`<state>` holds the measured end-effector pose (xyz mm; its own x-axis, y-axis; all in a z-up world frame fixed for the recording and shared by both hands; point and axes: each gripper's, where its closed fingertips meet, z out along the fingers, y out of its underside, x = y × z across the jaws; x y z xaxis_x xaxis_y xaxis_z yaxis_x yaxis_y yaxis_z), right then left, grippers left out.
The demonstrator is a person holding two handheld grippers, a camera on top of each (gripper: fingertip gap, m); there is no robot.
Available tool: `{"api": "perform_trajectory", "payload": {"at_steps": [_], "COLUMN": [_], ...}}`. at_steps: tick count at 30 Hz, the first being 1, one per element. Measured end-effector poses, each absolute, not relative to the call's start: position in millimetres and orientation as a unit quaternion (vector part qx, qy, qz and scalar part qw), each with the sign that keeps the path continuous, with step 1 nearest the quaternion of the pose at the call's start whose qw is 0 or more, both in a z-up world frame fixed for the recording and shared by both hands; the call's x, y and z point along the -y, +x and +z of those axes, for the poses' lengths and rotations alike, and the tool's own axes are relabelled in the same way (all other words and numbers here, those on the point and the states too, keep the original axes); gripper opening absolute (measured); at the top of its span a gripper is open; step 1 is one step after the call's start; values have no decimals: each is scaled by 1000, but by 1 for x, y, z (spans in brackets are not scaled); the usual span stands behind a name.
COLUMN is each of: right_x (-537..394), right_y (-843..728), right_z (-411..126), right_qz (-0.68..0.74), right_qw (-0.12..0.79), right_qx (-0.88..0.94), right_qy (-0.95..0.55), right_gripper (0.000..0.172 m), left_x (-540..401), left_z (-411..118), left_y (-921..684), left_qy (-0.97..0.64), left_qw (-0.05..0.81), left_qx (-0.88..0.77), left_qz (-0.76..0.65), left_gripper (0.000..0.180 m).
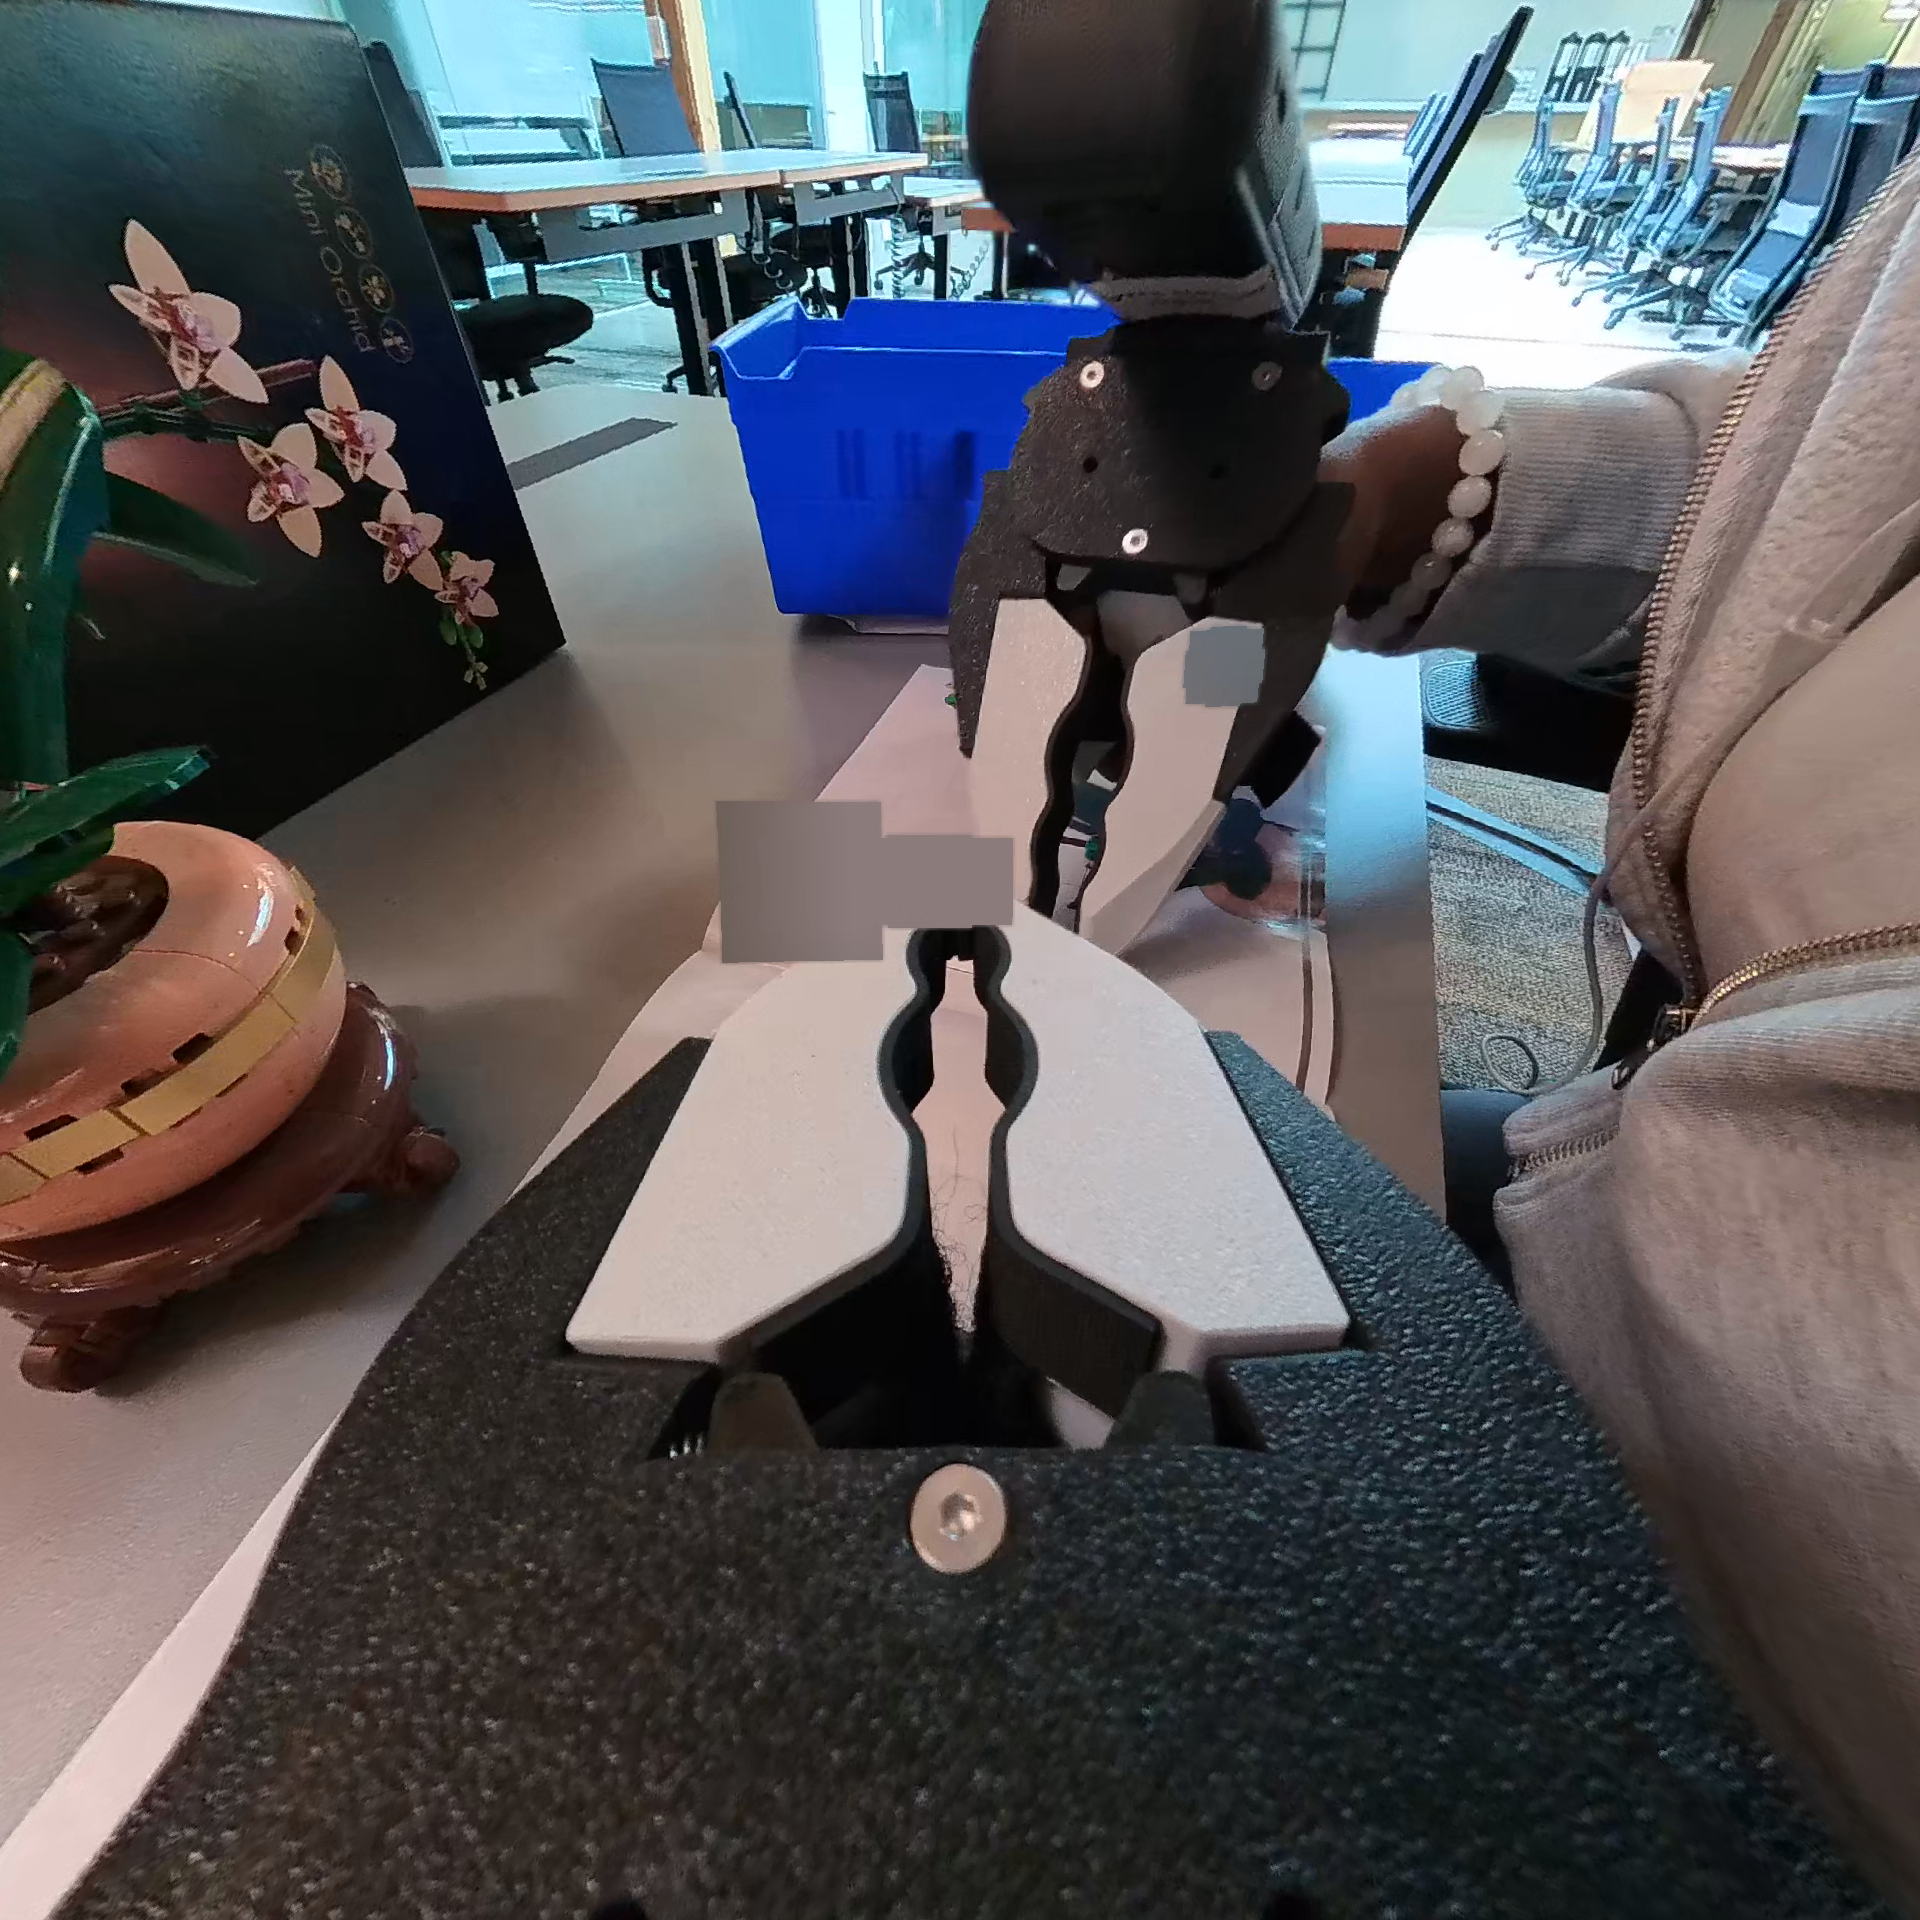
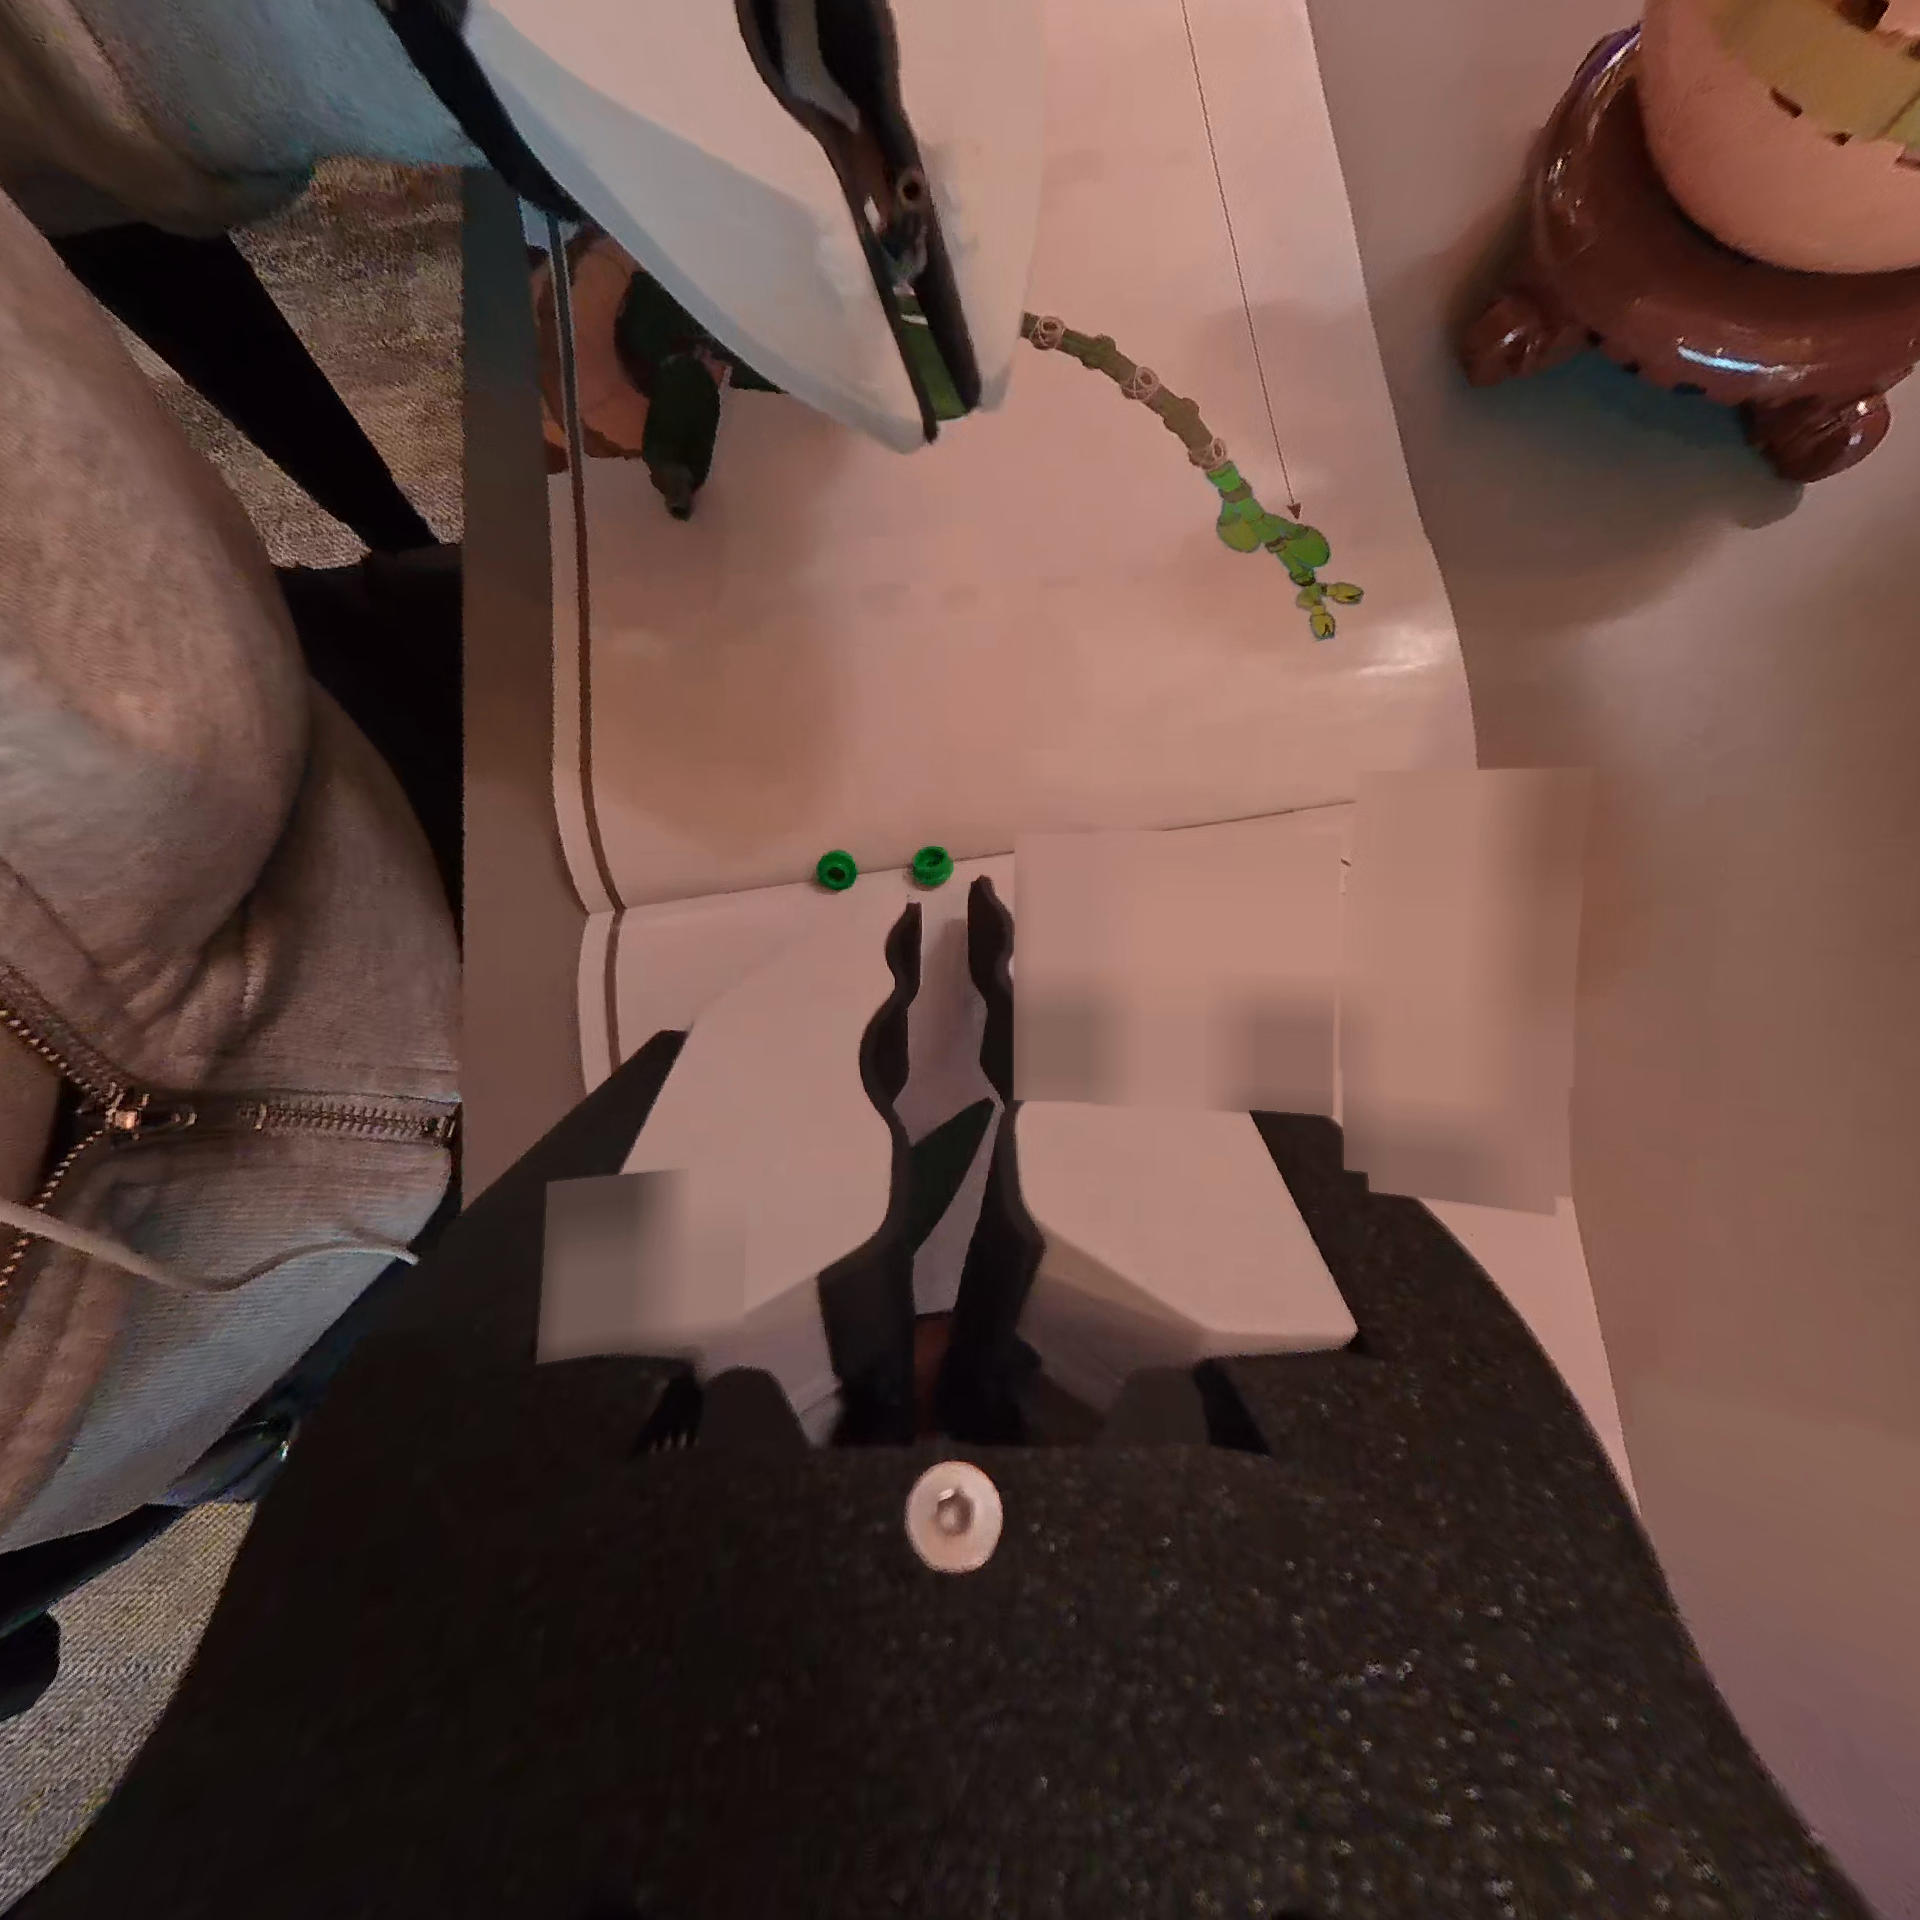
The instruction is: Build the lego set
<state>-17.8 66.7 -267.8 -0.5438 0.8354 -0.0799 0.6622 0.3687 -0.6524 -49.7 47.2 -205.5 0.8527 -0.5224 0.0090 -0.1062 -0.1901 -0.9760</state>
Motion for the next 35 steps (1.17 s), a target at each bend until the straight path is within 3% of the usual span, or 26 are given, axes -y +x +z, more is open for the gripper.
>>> {"api": "perform_trajectory", "payload": {"at_steps": [1, 25, 29, 35], "right_x": [-65, -59, -64, -80], "right_y": [-18, -24, -24, -31], "right_z": [-267, -278, -265, -178], "right_qz": [328, 278, 368, 686], "right_qw": [136, 116, 121, 106], "right_qx": [815, 842, 780, 499], "right_qy": [-457, -449, -491, -519], "right_gripper": [8, 6, 6, 5], "left_x": [-47, -48, -48, -50], "left_z": [-206, -209, -208, -207], "left_y": [-50, -48, -48, -51], "left_qy": [-752, -756, -756, -756], "left_qw": [600, 595, 595, 600], "left_qx": [-210, -220, -218, -206], "left_qz": [-172, -163, -163, -162], "left_gripper": [4, 4, 4, 4]}}
